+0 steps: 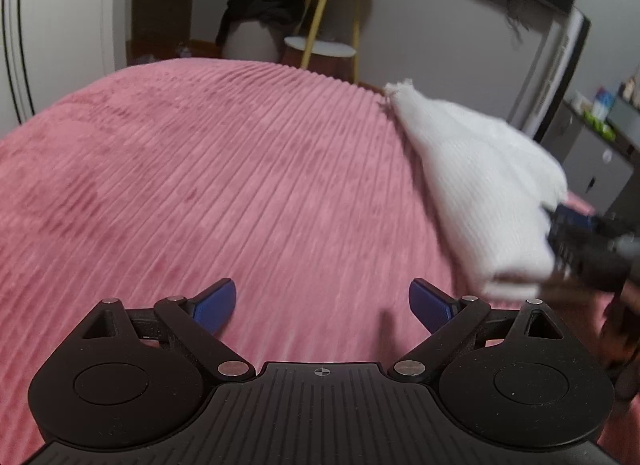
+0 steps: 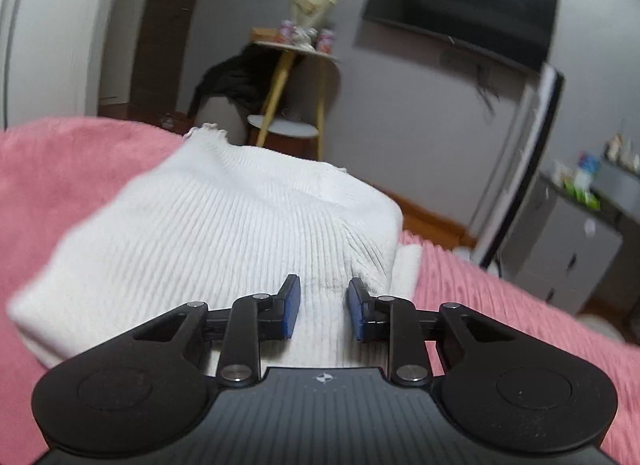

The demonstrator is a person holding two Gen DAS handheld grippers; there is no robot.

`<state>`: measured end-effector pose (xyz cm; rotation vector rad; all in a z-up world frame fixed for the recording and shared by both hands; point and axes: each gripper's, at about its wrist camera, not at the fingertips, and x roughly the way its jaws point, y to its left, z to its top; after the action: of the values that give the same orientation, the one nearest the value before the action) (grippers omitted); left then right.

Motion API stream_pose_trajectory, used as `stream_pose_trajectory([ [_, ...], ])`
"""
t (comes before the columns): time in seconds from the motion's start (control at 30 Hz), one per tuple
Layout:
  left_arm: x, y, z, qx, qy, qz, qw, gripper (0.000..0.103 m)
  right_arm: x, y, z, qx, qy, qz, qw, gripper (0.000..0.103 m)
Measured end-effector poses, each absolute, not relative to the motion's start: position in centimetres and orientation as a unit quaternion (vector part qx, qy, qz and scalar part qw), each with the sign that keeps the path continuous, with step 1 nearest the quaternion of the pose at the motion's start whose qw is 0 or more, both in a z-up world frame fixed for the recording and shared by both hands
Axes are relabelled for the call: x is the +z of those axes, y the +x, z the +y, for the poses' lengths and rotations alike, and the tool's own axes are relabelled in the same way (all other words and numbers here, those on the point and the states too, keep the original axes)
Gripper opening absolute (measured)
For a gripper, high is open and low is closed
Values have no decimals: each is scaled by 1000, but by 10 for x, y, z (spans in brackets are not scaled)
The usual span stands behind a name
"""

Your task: Fold small clothes

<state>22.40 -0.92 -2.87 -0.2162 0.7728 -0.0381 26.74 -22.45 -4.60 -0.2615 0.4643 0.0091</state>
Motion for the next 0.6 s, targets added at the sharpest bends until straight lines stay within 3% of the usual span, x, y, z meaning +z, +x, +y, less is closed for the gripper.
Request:
stream_pose_trajectory([
  [0.3,0,310,-52,-84,-144,347,923,97,-17,280,-231,4,-115,206,972,25],
  [0.6,-39,350,-94,-49,-62,381,921,99,-41,310,-238,20,-154,219,963,25],
])
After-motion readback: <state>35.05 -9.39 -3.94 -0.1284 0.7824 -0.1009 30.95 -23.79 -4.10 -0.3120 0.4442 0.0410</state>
